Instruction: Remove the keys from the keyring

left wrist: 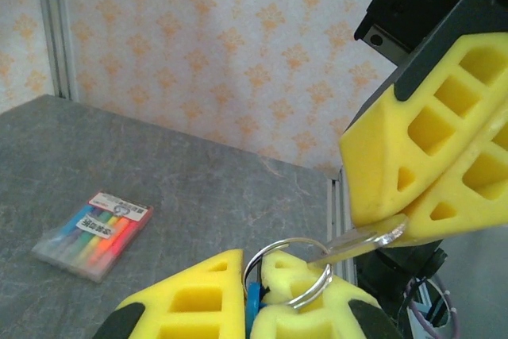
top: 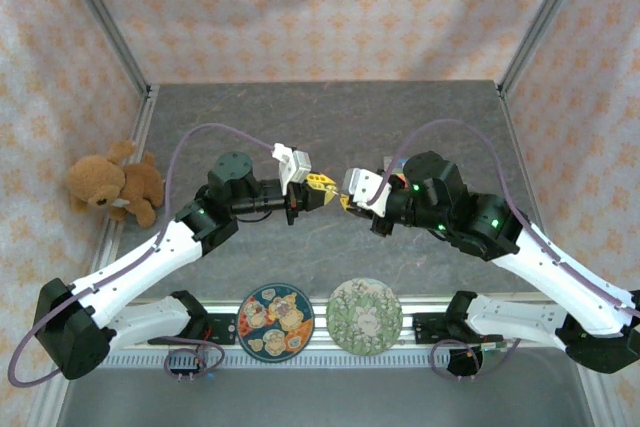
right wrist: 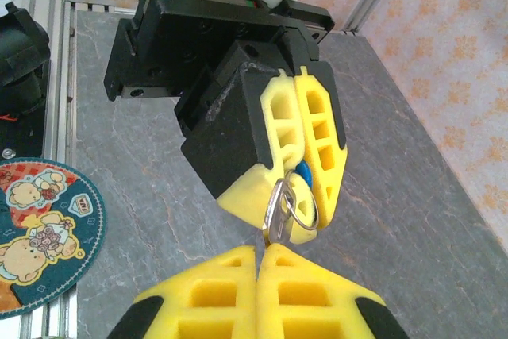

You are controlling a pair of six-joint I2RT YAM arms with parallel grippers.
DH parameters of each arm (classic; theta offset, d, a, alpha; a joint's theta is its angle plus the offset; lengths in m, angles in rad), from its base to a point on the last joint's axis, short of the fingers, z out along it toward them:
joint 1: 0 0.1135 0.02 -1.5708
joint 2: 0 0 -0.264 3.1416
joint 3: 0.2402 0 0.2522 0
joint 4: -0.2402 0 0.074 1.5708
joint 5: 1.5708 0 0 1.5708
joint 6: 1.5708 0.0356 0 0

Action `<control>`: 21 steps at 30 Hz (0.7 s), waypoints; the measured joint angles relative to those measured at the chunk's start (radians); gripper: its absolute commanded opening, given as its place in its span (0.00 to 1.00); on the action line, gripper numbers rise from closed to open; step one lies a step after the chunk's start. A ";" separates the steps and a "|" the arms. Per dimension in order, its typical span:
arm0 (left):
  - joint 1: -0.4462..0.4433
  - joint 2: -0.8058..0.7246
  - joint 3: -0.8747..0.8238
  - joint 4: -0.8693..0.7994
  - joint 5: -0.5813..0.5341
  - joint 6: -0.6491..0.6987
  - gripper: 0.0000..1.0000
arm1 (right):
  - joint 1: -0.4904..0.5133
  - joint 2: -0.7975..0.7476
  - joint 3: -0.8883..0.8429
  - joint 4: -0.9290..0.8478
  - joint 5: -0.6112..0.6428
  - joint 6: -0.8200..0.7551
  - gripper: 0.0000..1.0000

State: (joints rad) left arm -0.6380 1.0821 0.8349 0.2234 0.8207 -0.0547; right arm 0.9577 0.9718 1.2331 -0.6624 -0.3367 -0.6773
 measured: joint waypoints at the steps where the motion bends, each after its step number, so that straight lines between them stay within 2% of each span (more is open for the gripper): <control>1: 0.006 0.000 0.005 -0.010 0.014 0.002 0.00 | 0.004 0.002 0.002 0.000 0.000 -0.003 0.00; 11: 0.032 0.002 0.055 -0.123 0.087 0.033 0.00 | 0.038 0.028 0.032 -0.016 0.024 -0.027 0.00; 21: 0.051 0.005 0.056 -0.188 0.105 0.064 0.00 | 0.041 0.072 0.050 -0.035 0.023 -0.035 0.00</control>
State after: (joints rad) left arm -0.5865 1.0866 0.8913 0.0349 0.9253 0.0090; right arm 0.9989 1.0435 1.2827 -0.6979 -0.3134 -0.7124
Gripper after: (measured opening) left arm 0.061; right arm 0.046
